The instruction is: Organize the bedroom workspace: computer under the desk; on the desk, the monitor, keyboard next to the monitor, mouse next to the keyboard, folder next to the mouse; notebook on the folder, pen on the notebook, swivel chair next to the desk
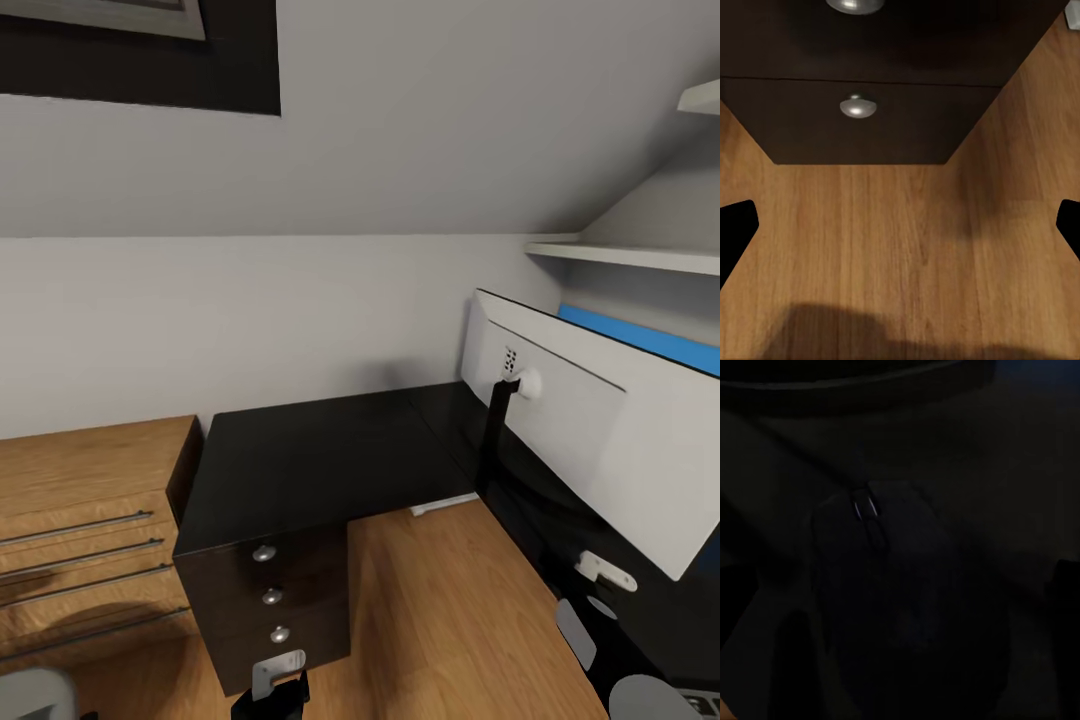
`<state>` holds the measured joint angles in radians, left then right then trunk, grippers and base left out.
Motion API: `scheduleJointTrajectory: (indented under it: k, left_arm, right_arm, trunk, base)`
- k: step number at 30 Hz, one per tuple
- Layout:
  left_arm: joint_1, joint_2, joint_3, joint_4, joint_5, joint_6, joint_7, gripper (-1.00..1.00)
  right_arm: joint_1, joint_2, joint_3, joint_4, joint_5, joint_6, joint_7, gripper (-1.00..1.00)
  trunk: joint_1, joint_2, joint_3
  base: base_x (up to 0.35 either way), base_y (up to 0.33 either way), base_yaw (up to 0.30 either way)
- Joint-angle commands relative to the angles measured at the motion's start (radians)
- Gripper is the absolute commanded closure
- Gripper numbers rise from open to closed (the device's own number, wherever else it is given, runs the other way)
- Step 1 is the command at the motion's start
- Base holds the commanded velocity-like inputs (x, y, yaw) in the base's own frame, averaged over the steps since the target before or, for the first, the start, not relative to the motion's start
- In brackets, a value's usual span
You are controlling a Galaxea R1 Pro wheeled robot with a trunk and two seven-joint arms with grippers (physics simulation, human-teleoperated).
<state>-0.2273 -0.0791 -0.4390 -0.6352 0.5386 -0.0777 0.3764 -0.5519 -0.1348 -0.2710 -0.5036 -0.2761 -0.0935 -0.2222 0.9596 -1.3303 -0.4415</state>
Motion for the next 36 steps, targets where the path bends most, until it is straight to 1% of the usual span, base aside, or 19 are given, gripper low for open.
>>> scheduleJointTrajectory:
  k: [1,2,20,21,36]
  left_arm:
    - [-0.001,0.001,-0.007,0.0,0.011,-0.007,0.007,-1.0]
    - [-0.001,0.001,-0.007,0.0,0.011,-0.007,0.007,-1.0]
    - [-0.001,0.001,-0.007,0.0,0.011,-0.007,0.007,-1.0]
    - [-0.001,0.001,-0.007,0.0,0.011,-0.007,0.007,-1.0]
    - [-0.001,0.001,-0.006,0.001,0.011,-0.007,0.008,-1.0]
  right_arm:
    - [0.0,0.0,-0.001,0.006,-0.028,-0.002,0.003,-1.0]
    - [0.0,0.0,-0.001,0.006,-0.028,-0.002,0.003,-1.0]
    - [0.0,0.0,-0.001,0.006,-0.027,-0.002,0.002,-1.0]
    - [0.0,0.0,-0.001,0.005,-0.026,-0.001,-0.002,1.0]
    - [0.0,0.0,0.001,0.005,-0.027,-0.002,0.004,1.0]
  trunk:
    - [0.004,-0.008,-0.004]
    - [0.008,-0.015,-0.008]
    - [0.008,-0.015,-0.008]
    - [0.008,-0.015,-0.008]
    - [0.008,-0.015,-0.008]
  base:
    - [0.0,0.0,0.0]
    - [0.0,0.0,0.0]
    - [0.0,0.0,0.0]
    - [0.0,0.0,0.0]
    - [0.0,0.0,0.0]
